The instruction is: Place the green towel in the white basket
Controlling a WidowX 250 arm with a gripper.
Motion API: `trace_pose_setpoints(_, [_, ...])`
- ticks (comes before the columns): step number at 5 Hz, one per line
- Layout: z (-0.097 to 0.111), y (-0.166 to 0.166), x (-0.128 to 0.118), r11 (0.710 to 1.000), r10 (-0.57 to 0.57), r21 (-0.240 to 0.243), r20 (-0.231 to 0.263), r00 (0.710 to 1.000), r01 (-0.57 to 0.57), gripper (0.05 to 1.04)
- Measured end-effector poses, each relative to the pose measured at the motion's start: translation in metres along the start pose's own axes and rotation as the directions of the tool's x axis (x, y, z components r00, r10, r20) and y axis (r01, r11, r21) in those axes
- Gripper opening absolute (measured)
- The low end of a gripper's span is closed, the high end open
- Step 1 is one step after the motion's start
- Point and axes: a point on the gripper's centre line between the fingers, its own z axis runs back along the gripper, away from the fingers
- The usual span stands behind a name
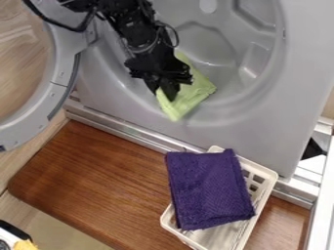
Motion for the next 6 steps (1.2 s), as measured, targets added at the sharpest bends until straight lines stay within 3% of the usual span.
trace_pose_setpoints(1, [0.008,-0.005,-0.003,1.0,0.009,-0.016,-0.007,1.0,-0.009,0.121])
trace_pose_setpoints(3, [0.031,-0.044,-0.024,0.996,-0.032,-0.087,-0.007,0.999,0.031,0.111])
trace_pose_setpoints(5, [0.037,-0.087,-0.052,0.979,-0.125,-0.167,-0.021,0.992,0.12,0.111])
trace_pose_setpoints(6, [0.03,-0.104,-0.072,0.966,-0.183,-0.196,-0.053,0.982,0.169,0.111])
